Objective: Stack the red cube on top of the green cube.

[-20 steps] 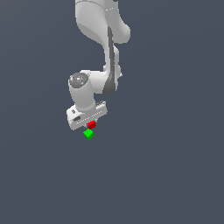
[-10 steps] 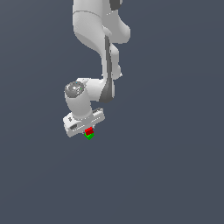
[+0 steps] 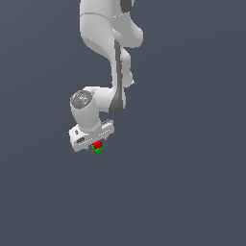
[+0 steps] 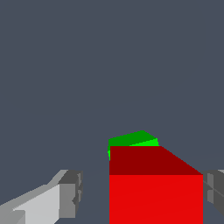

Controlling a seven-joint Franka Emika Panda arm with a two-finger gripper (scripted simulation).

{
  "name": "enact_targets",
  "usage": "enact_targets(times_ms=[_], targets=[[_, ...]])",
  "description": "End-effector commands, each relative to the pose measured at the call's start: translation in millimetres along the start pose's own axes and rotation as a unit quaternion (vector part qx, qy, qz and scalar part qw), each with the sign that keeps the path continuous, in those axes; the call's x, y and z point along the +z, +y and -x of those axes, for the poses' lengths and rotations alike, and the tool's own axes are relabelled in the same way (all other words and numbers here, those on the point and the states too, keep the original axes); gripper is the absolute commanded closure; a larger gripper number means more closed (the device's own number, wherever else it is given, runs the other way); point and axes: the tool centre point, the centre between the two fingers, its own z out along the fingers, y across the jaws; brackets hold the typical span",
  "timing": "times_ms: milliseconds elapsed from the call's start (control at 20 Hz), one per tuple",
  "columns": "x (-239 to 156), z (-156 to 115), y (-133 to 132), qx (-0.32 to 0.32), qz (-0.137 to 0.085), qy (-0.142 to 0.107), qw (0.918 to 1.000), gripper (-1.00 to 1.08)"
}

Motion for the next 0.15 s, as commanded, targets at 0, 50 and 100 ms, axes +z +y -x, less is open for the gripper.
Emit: enact_targets(times_ms=[0, 50, 100], targets=[[0.0, -0.1, 0.1, 0.0, 0.0, 0.0, 1.0, -0.92], [0.0, -0.1, 0.1, 0.0, 0.0, 0.0, 1.0, -0.92], [0.0, -0.1, 0.1, 0.0, 0.0, 0.0, 1.0, -0.92]])
